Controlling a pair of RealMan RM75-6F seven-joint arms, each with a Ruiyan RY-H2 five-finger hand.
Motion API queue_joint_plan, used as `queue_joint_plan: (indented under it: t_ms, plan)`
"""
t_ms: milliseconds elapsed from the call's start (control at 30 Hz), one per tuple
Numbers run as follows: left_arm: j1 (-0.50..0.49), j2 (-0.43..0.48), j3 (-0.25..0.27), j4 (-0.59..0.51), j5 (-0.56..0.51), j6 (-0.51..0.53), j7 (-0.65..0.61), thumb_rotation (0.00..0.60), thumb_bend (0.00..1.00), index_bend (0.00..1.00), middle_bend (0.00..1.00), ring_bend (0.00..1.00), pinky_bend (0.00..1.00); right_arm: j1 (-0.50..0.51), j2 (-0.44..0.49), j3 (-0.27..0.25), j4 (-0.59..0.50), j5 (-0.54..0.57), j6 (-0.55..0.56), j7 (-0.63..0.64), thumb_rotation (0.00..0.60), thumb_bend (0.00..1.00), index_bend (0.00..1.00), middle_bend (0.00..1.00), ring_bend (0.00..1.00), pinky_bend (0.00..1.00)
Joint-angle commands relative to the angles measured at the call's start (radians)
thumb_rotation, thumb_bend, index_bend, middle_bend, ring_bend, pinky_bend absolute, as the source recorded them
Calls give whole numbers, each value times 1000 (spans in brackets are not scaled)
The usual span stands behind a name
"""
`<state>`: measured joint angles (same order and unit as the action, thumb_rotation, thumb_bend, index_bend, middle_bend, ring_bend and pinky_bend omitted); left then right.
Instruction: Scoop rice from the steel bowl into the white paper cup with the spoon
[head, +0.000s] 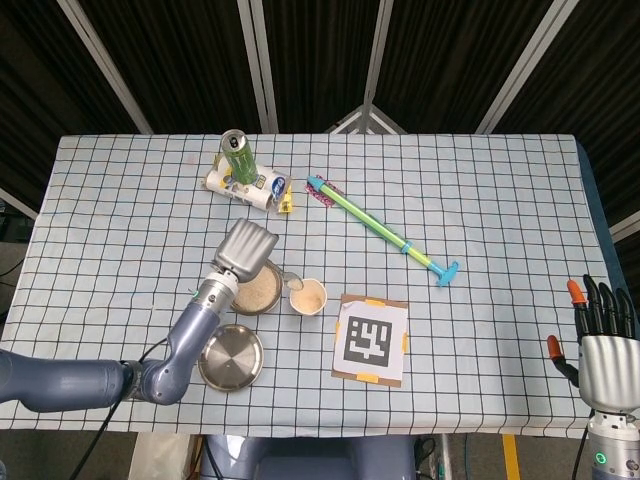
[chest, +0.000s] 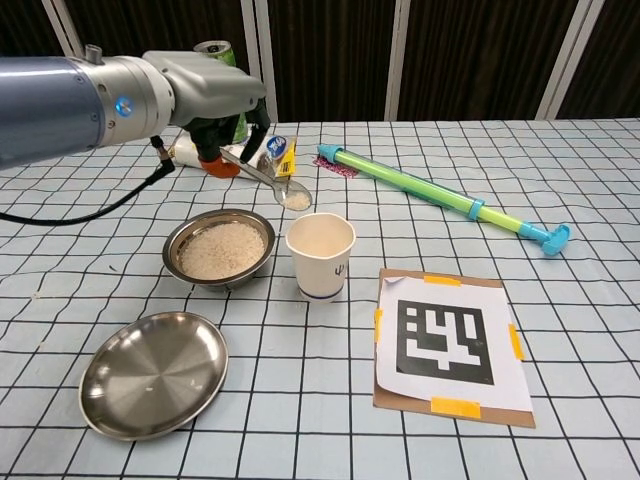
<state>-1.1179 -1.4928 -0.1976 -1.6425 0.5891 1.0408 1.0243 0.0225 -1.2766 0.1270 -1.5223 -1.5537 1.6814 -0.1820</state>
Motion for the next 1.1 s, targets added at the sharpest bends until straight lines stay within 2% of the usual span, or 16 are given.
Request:
queue_joint_plan:
  t_ms: [33,300,533,700,900,1100]
  plan:
    - [-22,-20,14,20,-4,4,32,600,559,560,993,1000,1000,0,-1,0,1,-1,2,0,600,383,0,0,0,0]
    - [-62,-62,53,67,30,17,89,600,559,560,993,1000,1000,-1,-2,1,3,-3,5,4,600,383,0,0,0,0]
    - [-93,-91,94,99,116,22,137,600,559,560,993,1000,1000,-1,-3,1,4,-4,6,5,600,383,0,0,0,0]
    - [-109,-88,154,128,275,15,158,600,559,560,994,1000,1000,-2,-4,1,5,-4,8,5,600,384,0,0,0,0]
    - [-128,-57,243,202,517,-6,175,600,559,563,994,1000,1000,-1,-4,2,5,-4,7,5,600,383,0,0,0,0]
    - [-131,-53,275,267,652,-11,167,600,559,562,994,1000,1000,-2,-3,2,3,-1,5,4,600,383,0,0,0,0]
